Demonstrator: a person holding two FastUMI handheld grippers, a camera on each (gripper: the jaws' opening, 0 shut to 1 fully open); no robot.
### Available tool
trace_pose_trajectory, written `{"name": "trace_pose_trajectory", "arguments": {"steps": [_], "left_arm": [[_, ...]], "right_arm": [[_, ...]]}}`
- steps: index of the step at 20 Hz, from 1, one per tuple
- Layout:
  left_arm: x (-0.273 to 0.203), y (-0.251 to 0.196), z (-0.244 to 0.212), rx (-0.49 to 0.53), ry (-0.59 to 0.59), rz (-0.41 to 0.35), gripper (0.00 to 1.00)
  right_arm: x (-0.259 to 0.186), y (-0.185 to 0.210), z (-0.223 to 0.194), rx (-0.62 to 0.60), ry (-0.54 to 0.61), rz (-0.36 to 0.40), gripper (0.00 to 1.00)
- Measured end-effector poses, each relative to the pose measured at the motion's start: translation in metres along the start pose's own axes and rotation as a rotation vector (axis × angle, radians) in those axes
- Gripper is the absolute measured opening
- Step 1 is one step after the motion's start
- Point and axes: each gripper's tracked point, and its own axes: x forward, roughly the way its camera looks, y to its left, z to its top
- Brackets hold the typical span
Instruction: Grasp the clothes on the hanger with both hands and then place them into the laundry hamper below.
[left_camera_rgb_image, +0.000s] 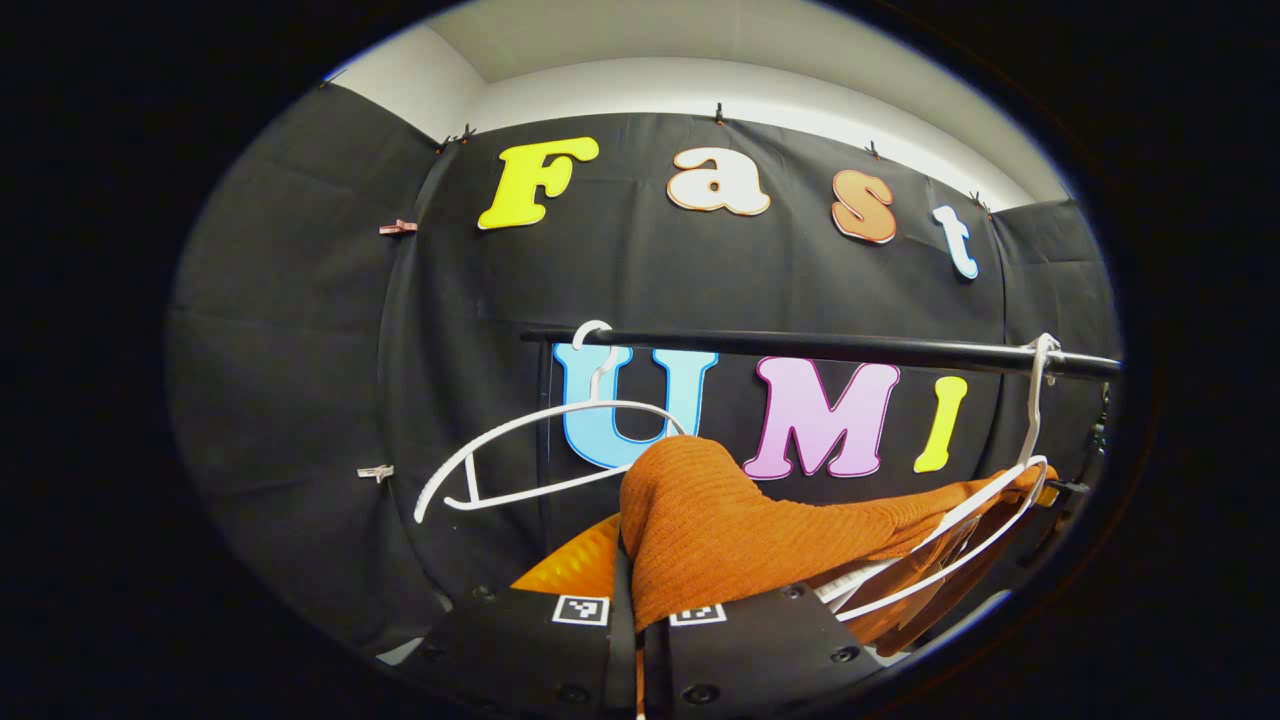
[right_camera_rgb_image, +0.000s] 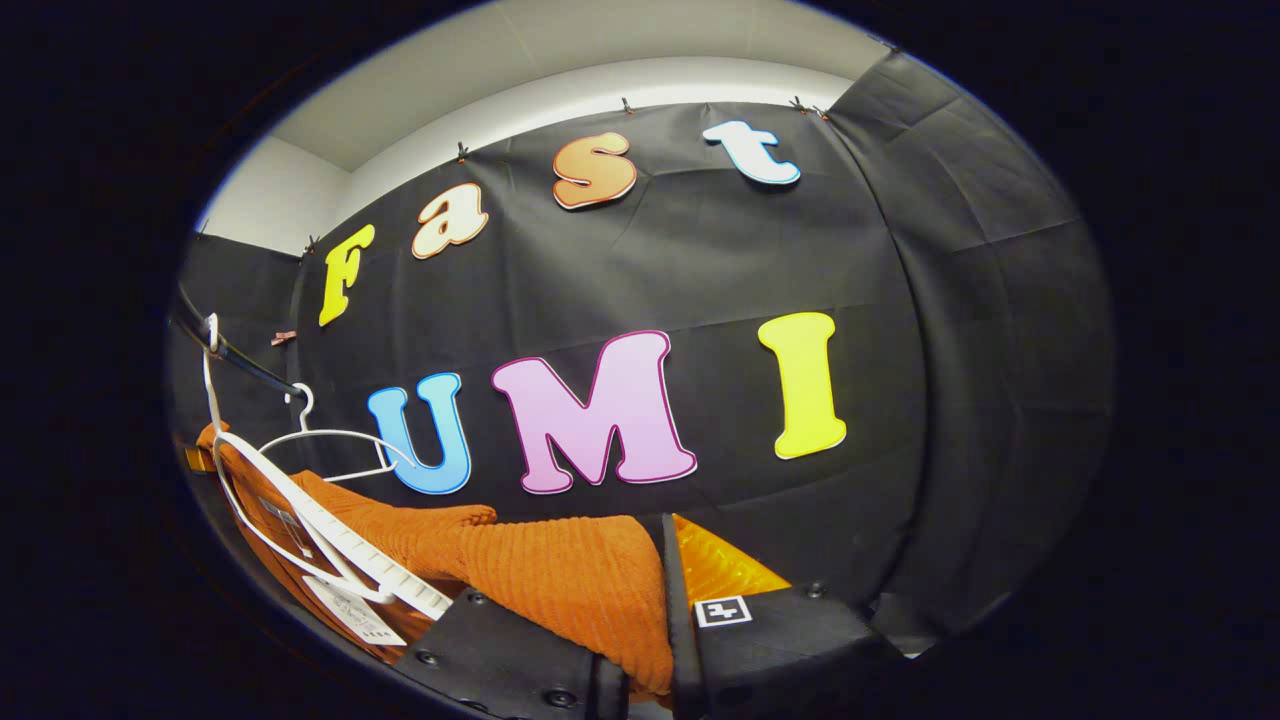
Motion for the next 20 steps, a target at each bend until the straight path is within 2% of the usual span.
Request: {"name": "trace_pose_trajectory", "arguments": {"steps": [4,9,13,16,20], "left_arm": [[0.008,0.017,-0.072,-0.091,0.141,0.035,0.09],[-0.016,0.013,-0.153,-0.139,0.286,0.064,0.10],[-0.040,-0.015,-0.190,-0.184,0.327,0.017,0.09],[-0.050,-0.030,-0.220,-0.179,0.405,0.002,0.10],[-0.062,-0.052,-0.250,-0.231,0.482,-0.025,0.10]], "right_arm": [[-0.001,0.003,-0.048,-0.018,0.098,0.006,0.24],[-0.025,0.004,-0.116,-0.030,0.234,-0.004,0.25],[-0.049,0.018,-0.161,-0.001,0.337,0.009,0.25],[-0.064,0.032,-0.190,0.007,0.416,0.034,0.25],[-0.080,0.050,-0.219,0.017,0.493,0.064,0.25]]}}
